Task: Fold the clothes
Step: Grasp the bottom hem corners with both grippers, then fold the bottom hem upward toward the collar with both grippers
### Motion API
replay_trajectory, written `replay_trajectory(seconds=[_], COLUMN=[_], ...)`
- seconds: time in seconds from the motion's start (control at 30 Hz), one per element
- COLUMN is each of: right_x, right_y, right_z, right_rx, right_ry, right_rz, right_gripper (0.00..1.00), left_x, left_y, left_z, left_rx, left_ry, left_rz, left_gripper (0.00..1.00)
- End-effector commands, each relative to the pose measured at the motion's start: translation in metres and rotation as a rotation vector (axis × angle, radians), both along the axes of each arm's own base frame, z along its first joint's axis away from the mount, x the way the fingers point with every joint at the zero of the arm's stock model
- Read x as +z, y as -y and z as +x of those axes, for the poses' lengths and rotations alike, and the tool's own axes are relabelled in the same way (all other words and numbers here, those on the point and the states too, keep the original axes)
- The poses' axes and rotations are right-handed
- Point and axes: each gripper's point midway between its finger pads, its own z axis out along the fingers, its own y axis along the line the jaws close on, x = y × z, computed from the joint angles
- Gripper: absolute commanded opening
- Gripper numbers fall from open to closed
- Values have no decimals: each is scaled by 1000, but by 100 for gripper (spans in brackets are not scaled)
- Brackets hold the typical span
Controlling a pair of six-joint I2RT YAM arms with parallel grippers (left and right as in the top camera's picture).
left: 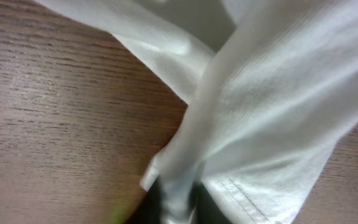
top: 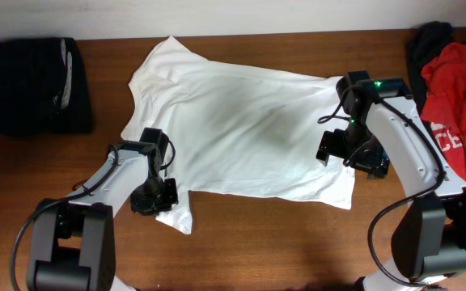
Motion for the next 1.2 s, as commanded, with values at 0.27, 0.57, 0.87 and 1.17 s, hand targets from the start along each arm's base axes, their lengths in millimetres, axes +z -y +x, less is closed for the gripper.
replay_trajectory(seconds=[0.27, 0.57, 0.87, 1.17], right_x=[-82, -114, -113, -121], right_y=[-5, -5, 22, 32], right_z=[-59, -54, -39, -53], right_rx=[-86, -144, -278, -308], right_ry=[-139, -56, 8, 59], right_rz=[35, 27, 87, 108], right_gripper=[99, 72, 76, 80], left_x=[17, 17, 18, 18], left_y=[2, 2, 2, 2], left_z=[16, 16, 16, 15], left_rx=[-1, -1, -1, -1], left_ry=[35, 35, 32, 32], left_rz=[-3, -3, -2, -2], left_gripper=[0, 0, 0, 0])
